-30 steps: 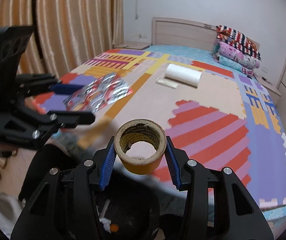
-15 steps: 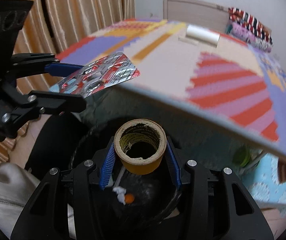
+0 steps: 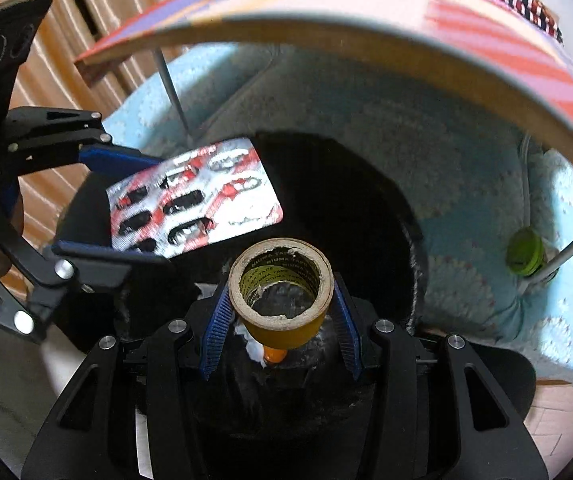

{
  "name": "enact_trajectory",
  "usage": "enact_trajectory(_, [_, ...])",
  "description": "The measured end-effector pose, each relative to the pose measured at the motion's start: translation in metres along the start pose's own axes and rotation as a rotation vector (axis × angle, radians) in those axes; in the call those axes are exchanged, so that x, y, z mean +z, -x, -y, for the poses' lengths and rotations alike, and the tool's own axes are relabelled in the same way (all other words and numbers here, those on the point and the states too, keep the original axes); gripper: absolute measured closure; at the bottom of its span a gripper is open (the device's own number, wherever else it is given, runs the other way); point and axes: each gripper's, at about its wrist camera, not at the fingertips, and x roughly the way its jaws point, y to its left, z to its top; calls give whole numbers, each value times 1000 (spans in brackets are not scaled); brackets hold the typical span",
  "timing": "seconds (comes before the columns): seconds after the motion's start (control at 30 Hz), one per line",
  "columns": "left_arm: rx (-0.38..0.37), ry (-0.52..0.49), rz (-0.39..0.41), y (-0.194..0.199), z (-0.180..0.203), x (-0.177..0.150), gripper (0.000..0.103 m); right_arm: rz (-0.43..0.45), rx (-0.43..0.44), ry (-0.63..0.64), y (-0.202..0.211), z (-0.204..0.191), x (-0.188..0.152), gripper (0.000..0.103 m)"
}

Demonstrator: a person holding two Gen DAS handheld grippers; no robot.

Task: Collect trash
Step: 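Lower the blister pack and tape roll into the black trash bag and open both tools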

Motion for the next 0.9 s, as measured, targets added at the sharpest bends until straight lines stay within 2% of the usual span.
enact_trajectory(0.4, [-13,19,-143,-60,-2,-17,46,-112,3,-13,-37,1,-5,56])
enact_trajectory(0.6, [38,-10,-153,-68,0,-21,46,-153,-4,-9,-50,-4,-11,56])
enact_trajectory(0.9, [33,-8,-160,-69,-1,-22,45,-153,-1,-12,-50,-6,-11,55])
